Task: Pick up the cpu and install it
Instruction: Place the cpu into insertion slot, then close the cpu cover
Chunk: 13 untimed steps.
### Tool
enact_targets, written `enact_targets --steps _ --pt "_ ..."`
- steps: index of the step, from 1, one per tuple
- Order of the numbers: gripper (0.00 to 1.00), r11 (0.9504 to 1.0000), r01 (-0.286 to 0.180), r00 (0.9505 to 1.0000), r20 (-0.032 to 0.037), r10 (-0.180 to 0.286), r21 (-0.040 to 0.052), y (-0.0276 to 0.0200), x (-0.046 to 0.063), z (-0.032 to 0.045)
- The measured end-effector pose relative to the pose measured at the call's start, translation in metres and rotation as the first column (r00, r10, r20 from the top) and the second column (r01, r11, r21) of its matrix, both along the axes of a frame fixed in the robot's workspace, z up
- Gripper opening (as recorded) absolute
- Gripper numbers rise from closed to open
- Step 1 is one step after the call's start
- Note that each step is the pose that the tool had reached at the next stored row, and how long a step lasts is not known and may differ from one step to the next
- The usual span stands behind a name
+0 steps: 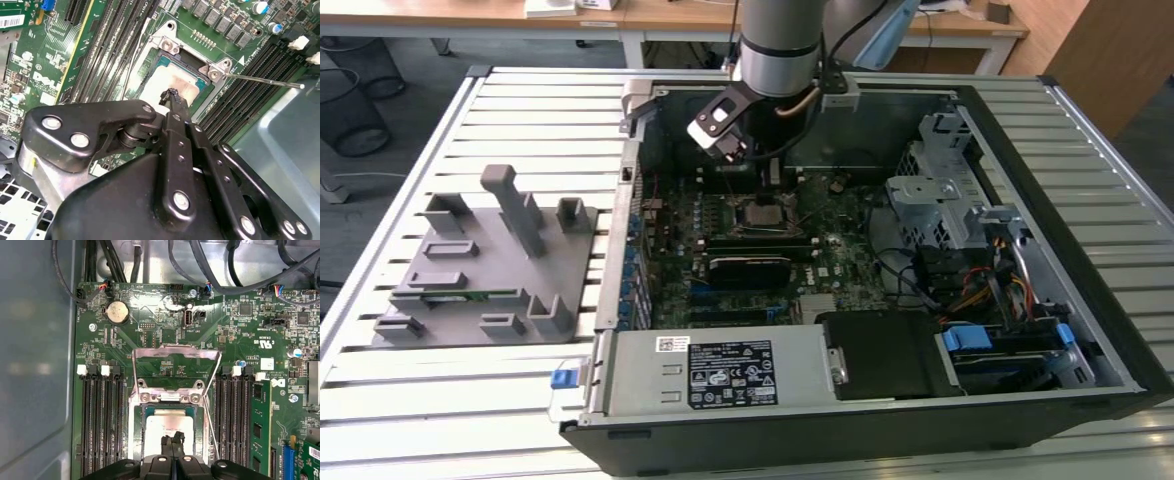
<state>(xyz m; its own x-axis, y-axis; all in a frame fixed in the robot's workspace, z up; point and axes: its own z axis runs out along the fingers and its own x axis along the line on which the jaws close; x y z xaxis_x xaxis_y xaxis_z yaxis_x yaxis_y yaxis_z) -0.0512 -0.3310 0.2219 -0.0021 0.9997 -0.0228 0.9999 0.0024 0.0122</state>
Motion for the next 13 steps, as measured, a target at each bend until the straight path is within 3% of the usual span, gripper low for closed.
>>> enact_targets --steps 13 --pt "0.11 1.0 0.0 1.0 -0.0001 0.0 0.0001 0.0 0.0 0.0131"
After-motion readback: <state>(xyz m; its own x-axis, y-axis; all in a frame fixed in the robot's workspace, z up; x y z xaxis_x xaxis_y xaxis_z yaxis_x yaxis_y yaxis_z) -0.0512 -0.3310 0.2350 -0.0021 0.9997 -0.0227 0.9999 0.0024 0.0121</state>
